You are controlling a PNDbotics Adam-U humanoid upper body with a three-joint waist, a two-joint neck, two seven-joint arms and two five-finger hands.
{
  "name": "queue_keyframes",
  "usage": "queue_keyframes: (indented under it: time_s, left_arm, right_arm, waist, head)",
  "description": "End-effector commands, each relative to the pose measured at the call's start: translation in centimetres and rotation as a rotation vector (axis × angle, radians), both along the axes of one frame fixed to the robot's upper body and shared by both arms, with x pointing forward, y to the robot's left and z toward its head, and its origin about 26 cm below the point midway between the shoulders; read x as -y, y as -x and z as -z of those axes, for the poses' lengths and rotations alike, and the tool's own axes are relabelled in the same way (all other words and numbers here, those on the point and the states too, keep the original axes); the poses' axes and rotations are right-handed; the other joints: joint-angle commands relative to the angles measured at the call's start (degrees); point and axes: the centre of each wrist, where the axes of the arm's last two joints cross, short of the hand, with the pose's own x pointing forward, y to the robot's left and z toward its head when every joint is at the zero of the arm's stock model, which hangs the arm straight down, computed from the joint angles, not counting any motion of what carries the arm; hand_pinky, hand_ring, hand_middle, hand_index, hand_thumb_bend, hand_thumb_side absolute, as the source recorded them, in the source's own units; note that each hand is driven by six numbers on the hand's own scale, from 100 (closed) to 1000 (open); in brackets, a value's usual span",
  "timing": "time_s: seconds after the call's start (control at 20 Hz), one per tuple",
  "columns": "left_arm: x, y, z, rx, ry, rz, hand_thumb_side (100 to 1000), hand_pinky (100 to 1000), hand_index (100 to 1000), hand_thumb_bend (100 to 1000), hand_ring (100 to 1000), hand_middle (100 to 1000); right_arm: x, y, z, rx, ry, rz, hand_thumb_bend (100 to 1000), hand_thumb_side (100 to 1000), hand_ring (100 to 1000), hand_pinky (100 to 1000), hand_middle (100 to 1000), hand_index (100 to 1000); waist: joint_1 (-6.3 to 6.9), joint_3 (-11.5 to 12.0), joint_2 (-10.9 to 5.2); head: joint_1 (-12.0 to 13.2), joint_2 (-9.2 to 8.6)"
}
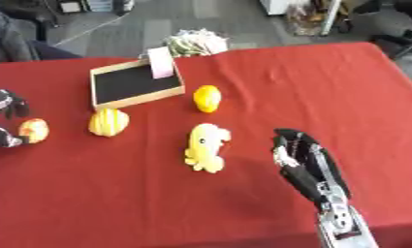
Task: Pick up objects on the table and place them in the box.
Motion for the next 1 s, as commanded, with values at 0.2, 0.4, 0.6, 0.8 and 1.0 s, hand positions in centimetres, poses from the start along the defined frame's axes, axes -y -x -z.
queue_keyframes:
  time_s: [0.2, 0.4, 0.6, 0.8, 1.0]
  left_arm:
    - [-0.3, -0.6, -0.8, 0.005, -0.007, -0.011, 100, 753, 708, 450, 601, 580]
    - [0.1, -0.7, 0.4, -0.054, -0.002, 0.005, 100, 741, 680, 384, 578, 551]
    - [0.5, -0.9, 0.3, -0.021, -0.004, 0.022, 100, 695, 604, 221, 508, 476]
    - [0.8, -1.0, -1.1, 0.076, 0.012, 0.034, 100, 635, 494, 138, 418, 368]
    - [1.8, -1.5, -4.4, 0.164, 0.029, 0.075, 100, 640, 487, 147, 414, 361]
  right_arm:
    - [0.2, -0.1, -0.5, 0.015, 0.007, -0.003, 100, 402, 622, 718, 620, 749]
    - [0.2, -0.1, -0.4, 0.014, 0.006, -0.003, 100, 403, 622, 719, 620, 749]
    - [0.2, -0.1, -0.4, 0.013, 0.007, -0.004, 100, 403, 622, 719, 620, 750]
    - [0.2, -0.1, -0.4, 0.012, 0.008, -0.002, 100, 404, 622, 719, 620, 750]
    - [0.3, -0.1, -0.3, 0.010, 0.010, -0.003, 100, 404, 621, 719, 620, 750]
  waist:
    - [0.18, -0.3, -1.37]
    - [0.10, -0.4, -1.34]
    - [0.09, -0.4, -1.37]
    - [0.15, -0.4, -1.43]
    - [0.25, -0.3, -1.55]
  head:
    - [-0.1, 0.24]
    - [-0.2, 0.24]
    - [-0.2, 0.24]
    - [-0.3, 0.24]
    - [-0.4, 0.24]
